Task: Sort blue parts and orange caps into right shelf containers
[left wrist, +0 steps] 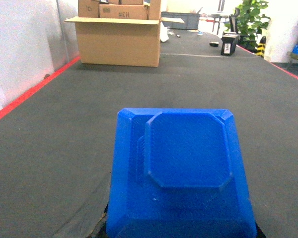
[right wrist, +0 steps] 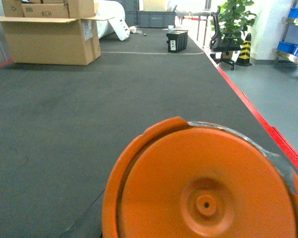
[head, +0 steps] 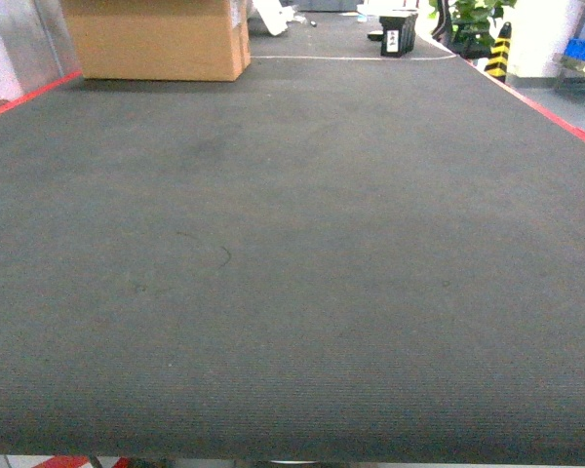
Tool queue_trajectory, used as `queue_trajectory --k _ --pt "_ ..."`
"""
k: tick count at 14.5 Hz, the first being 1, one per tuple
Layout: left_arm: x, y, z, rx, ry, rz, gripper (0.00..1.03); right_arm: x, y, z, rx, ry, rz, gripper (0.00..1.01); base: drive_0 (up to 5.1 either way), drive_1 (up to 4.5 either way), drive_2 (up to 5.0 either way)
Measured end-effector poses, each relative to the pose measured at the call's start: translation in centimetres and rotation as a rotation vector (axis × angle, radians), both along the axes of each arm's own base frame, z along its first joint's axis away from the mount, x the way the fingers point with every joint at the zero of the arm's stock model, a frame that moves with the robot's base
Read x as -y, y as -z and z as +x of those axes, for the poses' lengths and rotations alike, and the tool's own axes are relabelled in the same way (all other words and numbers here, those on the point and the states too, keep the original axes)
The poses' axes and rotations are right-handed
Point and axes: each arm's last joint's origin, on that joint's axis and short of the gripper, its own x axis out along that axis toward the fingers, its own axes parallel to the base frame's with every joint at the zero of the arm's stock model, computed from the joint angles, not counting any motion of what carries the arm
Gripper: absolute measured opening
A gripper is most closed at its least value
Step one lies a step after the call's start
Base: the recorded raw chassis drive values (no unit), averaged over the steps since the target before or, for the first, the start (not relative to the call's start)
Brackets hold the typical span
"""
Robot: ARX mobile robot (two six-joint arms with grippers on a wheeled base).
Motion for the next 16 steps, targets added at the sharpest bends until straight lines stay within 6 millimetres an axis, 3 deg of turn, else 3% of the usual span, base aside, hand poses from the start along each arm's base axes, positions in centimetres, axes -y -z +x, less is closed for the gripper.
queue_trajectory --k 8,10,16 --pt "-2.1 2.7 -1.1 -0.004 -0.028 -0.005 0.42 1.6 2.4 -0.7 -0.001 0.001 -0.006 0.46 0.0 0.0 0.0" --pt "-2.0 3.1 -1.1 0.007 0.008 -0.005 0.42 2.8 2.9 -0.9 -0.002 0.026 -0.008 0.46 0.0 0.0 0.0" --pt "-2.0 4.1 -1.1 0.007 0.003 -0.006 0.42 2.6 4.3 -2.1 0.009 -0.002 -0.008 0.46 0.0 0.0 0.0"
